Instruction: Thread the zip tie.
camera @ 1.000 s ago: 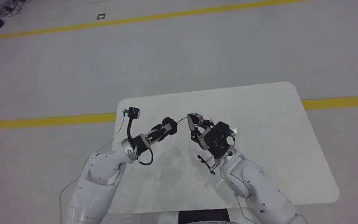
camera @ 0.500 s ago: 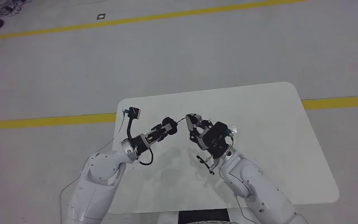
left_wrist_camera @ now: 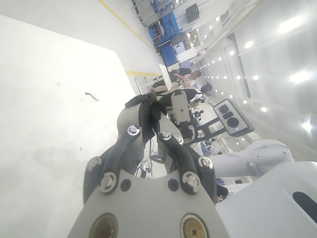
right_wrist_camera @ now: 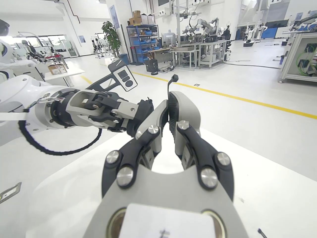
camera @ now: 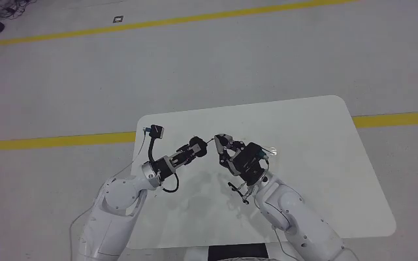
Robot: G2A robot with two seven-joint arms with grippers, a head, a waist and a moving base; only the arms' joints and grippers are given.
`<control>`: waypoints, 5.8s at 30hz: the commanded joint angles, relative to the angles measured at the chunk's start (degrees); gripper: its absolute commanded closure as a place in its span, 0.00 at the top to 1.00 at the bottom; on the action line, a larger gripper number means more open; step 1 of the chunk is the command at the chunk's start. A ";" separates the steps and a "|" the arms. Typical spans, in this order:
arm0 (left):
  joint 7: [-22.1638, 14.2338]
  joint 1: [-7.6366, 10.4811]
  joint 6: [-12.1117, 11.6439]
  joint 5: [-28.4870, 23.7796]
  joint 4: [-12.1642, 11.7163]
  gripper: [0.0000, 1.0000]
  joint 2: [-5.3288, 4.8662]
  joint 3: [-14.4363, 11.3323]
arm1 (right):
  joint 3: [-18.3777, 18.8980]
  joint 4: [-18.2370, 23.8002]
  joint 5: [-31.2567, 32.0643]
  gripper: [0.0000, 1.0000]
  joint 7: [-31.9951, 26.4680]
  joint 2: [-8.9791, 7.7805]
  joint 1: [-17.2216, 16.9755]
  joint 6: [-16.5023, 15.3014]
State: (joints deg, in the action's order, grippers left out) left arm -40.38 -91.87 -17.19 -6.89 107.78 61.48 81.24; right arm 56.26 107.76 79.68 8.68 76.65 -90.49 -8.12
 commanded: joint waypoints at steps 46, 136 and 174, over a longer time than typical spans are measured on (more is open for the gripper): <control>0.82 0.85 -0.96 -0.99 -0.44 0.00 -0.59 -1.51 | -0.36 -0.95 -0.27 0.00 -1.01 -0.22 0.60 0.66; 3.47 -0.44 -1.65 -1.50 1.64 0.00 -2.53 -2.97 | -1.11 1.37 6.13 1.00 -1.00 -0.96 -1.35 3.36; 1.27 -0.80 4.61 -26.23 -3.32 0.00 -2.46 -1.93 | 1.23 -0.14 10.28 1.00 -1.60 -2.05 -1.73 11.67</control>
State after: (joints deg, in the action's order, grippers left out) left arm -39.66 -92.71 -12.77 -32.92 104.51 58.99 79.38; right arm 57.49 107.71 89.95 7.08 74.68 -92.55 3.94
